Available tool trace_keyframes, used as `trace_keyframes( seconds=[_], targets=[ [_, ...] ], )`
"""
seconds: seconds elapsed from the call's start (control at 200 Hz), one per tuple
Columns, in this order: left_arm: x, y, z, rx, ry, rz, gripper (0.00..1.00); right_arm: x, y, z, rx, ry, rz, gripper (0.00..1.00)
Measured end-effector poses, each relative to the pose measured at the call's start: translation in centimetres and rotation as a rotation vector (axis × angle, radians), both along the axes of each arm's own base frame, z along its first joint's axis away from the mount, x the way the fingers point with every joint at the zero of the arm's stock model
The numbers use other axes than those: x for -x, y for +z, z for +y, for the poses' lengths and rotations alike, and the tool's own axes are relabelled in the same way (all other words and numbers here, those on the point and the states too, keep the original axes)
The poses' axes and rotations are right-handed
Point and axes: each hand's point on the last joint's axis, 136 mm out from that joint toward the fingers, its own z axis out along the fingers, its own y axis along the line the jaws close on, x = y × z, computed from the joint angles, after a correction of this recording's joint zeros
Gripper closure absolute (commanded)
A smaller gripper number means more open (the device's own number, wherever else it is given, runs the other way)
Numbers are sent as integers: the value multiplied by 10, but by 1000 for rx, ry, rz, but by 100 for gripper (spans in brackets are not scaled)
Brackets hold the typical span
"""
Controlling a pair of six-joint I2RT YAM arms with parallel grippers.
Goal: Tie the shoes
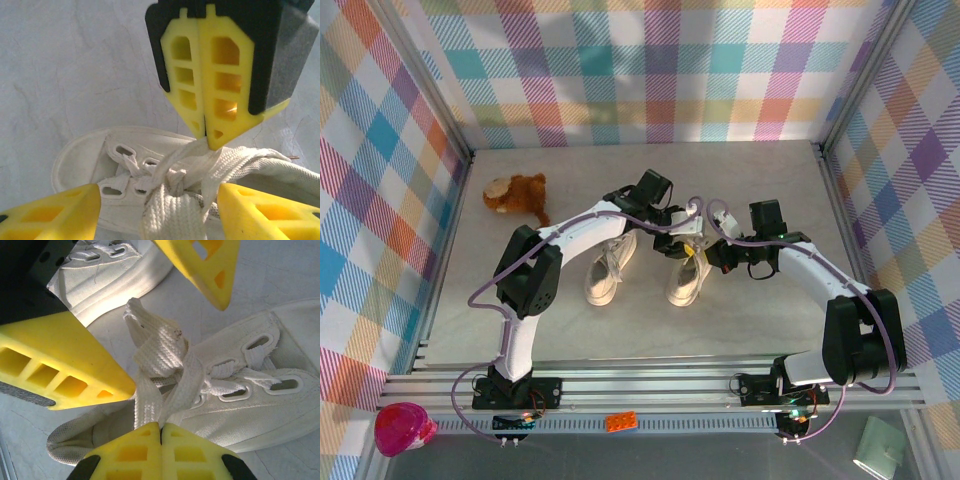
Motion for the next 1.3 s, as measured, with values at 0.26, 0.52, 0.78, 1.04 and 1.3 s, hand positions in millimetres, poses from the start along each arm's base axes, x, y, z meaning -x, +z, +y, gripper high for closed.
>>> trace_keyframes(
  seconds=[0.26, 0.52, 0.78, 1.04, 1.3],
  targets=[
    [-1, -2, -2, 0, -6, 5, 34, 0, 0, 0, 0, 0, 0, 100],
    [2, -5, 1, -16, -32, -6, 26, 0, 0, 0, 0, 0, 1, 100],
    [6, -6, -1, -22, -48, -15, 26, 0, 0, 0, 0, 1, 1, 100],
    [4, -12, -8, -23, -47, -5, 31, 1, 0, 0, 3, 5, 0, 100],
    [-1, -17, -12, -22, -27, 18, 33, 2, -1, 1, 4, 9, 2, 100]
  ],
)
